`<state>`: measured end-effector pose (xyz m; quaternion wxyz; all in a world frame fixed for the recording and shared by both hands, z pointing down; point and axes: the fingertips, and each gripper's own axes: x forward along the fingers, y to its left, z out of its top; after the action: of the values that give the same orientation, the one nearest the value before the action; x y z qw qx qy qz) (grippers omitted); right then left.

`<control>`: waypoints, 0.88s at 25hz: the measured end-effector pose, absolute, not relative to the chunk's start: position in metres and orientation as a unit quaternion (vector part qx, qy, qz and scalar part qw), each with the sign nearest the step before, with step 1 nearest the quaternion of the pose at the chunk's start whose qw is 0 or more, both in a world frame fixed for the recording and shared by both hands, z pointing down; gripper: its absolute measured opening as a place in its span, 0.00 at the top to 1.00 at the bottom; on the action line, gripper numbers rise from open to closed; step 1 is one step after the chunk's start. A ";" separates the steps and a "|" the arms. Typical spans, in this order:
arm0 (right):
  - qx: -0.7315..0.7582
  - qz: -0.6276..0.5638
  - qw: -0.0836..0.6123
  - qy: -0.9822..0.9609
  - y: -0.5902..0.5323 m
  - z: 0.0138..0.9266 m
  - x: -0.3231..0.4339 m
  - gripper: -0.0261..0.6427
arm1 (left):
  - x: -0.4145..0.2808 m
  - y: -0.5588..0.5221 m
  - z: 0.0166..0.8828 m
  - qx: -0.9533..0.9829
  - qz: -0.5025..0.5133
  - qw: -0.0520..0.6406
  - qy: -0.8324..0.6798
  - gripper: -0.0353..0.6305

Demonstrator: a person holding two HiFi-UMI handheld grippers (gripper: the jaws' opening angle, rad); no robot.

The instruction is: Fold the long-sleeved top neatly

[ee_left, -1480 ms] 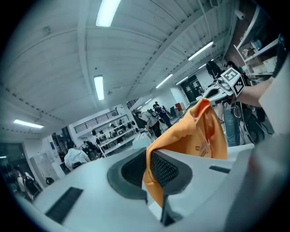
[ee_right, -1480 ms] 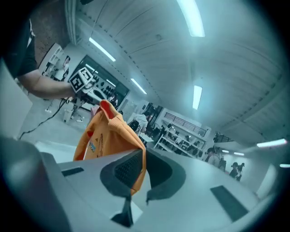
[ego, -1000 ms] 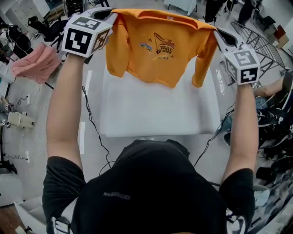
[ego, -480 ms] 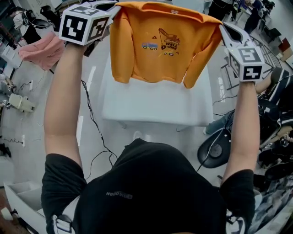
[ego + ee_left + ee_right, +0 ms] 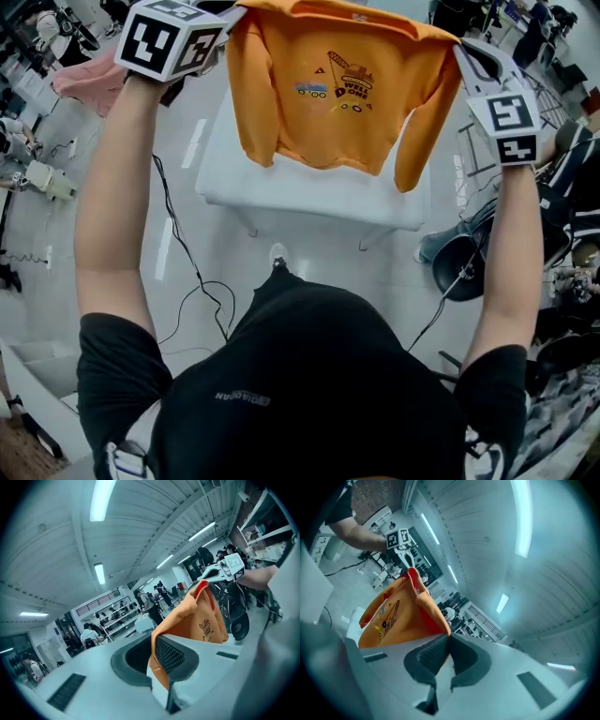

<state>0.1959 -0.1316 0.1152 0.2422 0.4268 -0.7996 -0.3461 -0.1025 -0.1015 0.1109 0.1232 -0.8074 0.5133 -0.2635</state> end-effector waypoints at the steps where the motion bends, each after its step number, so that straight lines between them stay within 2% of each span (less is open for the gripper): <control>1: 0.428 -0.341 0.233 -0.804 -0.127 0.112 0.197 0.94 | -0.100 -0.096 0.105 -0.808 -0.256 0.126 0.515 0.91; 5: 0.429 -0.323 0.213 -0.816 -0.108 0.111 0.208 0.94 | -0.086 -0.075 0.099 -0.817 -0.228 0.120 0.517 0.91; 14: 0.413 -0.276 0.191 -0.847 -0.067 0.135 0.228 0.94 | -0.065 -0.032 0.143 -0.829 -0.222 0.076 0.507 0.91; 22: 0.388 -0.253 0.167 -0.871 -0.015 0.143 0.231 0.94 | -0.057 0.020 0.149 -0.840 -0.202 0.071 0.498 0.91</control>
<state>0.2315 -0.0155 0.1434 0.1667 0.3876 -0.8707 -0.2529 -0.0573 0.0200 0.1488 0.0710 -0.8401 0.4982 -0.2024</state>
